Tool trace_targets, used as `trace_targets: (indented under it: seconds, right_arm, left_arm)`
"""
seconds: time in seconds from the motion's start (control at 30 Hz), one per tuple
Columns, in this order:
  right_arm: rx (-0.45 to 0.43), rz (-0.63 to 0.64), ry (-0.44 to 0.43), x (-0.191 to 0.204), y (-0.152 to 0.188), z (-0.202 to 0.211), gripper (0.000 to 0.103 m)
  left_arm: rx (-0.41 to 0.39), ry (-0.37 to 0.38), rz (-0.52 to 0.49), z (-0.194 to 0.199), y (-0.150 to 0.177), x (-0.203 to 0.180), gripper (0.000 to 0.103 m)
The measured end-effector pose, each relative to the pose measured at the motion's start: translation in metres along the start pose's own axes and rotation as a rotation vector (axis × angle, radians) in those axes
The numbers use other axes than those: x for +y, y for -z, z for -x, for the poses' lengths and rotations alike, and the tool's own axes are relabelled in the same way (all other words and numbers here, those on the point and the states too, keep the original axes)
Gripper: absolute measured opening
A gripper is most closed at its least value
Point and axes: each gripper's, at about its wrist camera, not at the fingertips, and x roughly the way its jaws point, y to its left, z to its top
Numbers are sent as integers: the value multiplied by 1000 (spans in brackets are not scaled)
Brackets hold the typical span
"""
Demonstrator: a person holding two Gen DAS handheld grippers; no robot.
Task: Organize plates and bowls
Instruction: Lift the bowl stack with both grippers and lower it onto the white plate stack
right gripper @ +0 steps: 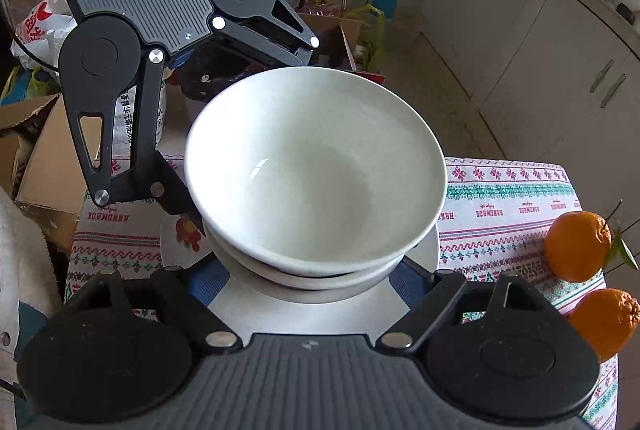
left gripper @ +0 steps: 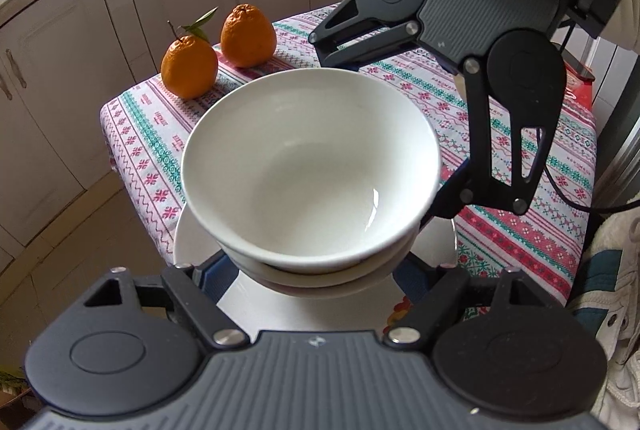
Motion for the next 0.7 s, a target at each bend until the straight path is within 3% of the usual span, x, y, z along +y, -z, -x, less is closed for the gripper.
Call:
trace_targets:
  seconds: [0.43, 0.7]
  right_arm:
    - [-23, -54, -26, -11, 7, -2, 89]
    - [-42, -65, -1, 0, 12, 4, 99]
  left_arm:
    - [-11, 5, 26, 1, 1, 4, 83]
    - [-40, -76, 18, 10, 4, -7, 91]
